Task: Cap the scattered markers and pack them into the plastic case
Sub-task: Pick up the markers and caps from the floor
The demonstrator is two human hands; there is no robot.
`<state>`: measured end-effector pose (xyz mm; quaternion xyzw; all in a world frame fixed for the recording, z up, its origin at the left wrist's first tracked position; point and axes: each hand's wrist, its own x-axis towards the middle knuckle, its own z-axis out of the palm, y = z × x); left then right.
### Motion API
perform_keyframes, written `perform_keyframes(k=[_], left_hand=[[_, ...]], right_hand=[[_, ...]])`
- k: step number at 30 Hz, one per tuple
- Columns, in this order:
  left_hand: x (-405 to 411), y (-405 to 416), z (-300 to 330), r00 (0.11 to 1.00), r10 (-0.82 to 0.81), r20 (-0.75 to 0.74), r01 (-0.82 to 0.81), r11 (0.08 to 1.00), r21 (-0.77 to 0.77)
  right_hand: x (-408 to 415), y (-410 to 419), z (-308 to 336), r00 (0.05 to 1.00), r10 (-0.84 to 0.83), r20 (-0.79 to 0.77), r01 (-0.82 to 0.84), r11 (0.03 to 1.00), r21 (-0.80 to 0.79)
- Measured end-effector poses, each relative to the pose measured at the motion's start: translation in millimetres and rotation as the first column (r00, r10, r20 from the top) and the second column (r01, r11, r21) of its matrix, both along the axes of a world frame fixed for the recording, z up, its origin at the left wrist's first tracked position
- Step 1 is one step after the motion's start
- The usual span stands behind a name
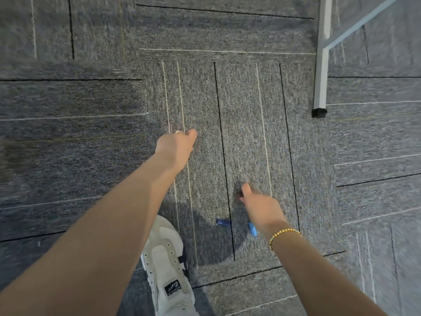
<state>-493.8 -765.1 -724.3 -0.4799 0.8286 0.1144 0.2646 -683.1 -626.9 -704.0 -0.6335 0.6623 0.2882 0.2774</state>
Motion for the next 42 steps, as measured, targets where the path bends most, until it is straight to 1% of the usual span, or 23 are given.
perform_keyframes(k=[3, 4, 5, 6, 8, 9, 10, 11, 13, 16, 17, 20, 22, 23, 26, 28, 31, 33, 34, 36, 38, 40, 42], left_hand=[[-3, 1, -3, 0.995, 0.059, -0.080, -0.059, 0.998, 0.000], [-5, 3, -5, 0.991, 0.083, -0.109, -0.081, 0.996, 0.021], [-6, 7, -6, 0.975, 0.149, -0.166, -0.139, 0.988, 0.068], [-8, 12, -5, 0.948, 0.230, -0.220, -0.208, 0.971, 0.116], [-15, 29, 0, 0.880, 0.377, -0.289, -0.311, 0.917, 0.251], [-19, 42, 1, 0.850, 0.427, -0.309, -0.326, 0.886, 0.329], [-25, 55, 2, 0.830, 0.455, -0.322, -0.314, 0.859, 0.404], [-30, 70, 3, 0.824, 0.459, -0.332, -0.280, 0.839, 0.466], [-41, 95, 6, 0.845, 0.405, -0.350, -0.176, 0.828, 0.532], [-53, 116, 6, 0.892, 0.278, -0.356, -0.050, 0.844, 0.535], [-55, 119, 6, 0.919, 0.217, -0.329, -0.017, 0.855, 0.518], [-60, 128, 10, 0.982, -0.002, -0.188, 0.086, 0.894, 0.440], [-60, 135, 11, 0.983, -0.097, -0.154, 0.154, 0.894, 0.422], [-60, 137, 11, 0.982, -0.115, -0.147, 0.169, 0.884, 0.436], [-58, 137, 5, 0.985, -0.053, -0.166, 0.127, 0.868, 0.480], [-60, 136, 1, 0.982, 0.027, -0.189, 0.070, 0.870, 0.489], [-59, 136, -5, 0.947, 0.272, -0.169, -0.134, 0.816, 0.563], [-55, 134, -6, 0.913, 0.371, -0.172, -0.211, 0.788, 0.578], [-53, 133, -5, 0.910, 0.372, -0.185, -0.206, 0.791, 0.576], [-49, 134, -2, 0.917, 0.340, -0.210, -0.159, 0.793, 0.588], [-47, 138, 0, 0.918, 0.308, -0.248, -0.112, 0.804, 0.584], [-45, 140, 1, 0.916, 0.243, -0.318, -0.049, 0.857, 0.513], [-44, 142, 1, 0.927, 0.151, -0.343, 0.012, 0.902, 0.431]], right_hand=[[1, 1, -6, 1.000, -0.025, -0.017, 0.025, 1.000, 0.006], [0, 1, -6, 0.996, -0.089, -0.012, 0.089, 0.996, 0.006], [-1, 3, -5, 0.983, -0.184, 0.014, 0.184, 0.983, 0.002], [-4, 4, -4, 0.950, -0.308, 0.061, 0.308, 0.951, 0.000], [-12, 10, -1, 0.823, -0.546, 0.157, 0.553, 0.833, 0.001], [-17, 15, 0, 0.768, -0.613, 0.188, 0.624, 0.781, -0.003], [-22, 19, 1, 0.740, -0.641, 0.205, 0.657, 0.753, -0.020], [-27, 24, 1, 0.740, -0.639, 0.209, 0.660, 0.749, -0.047], [-38, 33, 0, 0.770, -0.607, 0.200, 0.633, 0.766, -0.114], [-50, 44, -3, 0.799, -0.568, 0.200, 0.593, 0.798, -0.103], [-52, 46, -3, 0.832, -0.525, 0.177, 0.545, 0.835, -0.083], [-51, 45, -2, 0.961, -0.257, 0.102, 0.263, 0.963, -0.052], [-45, 41, -3, 0.984, -0.144, 0.106, 0.148, 0.988, -0.037], [-42, 39, -4, 0.989, -0.110, 0.101, 0.114, 0.993, -0.032], [-34, 32, -8, 0.997, -0.066, 0.049, 0.068, 0.997, -0.037], [-30, 27, -8, 0.998, -0.059, 0.028, 0.061, 0.997, -0.046], [-30, 23, -10, 0.999, -0.036, 0.012, 0.036, 0.998, -0.051], [-32, 23, -12, 0.997, -0.078, 0.010, 0.078, 0.996, -0.039], [-34, 24, -11, 0.992, -0.126, 0.019, 0.127, 0.991, -0.034], [-38, 28, -8, 0.962, -0.264, 0.066, 0.267, 0.963, -0.044], [-43, 36, -4, 0.904, -0.406, 0.133, 0.417, 0.906, -0.073], [-47, 43, -2, 0.829, -0.526, 0.192, 0.550, 0.829, -0.106], [-53, 48, -4, 0.751, -0.620, 0.227, 0.652, 0.750, -0.111]])
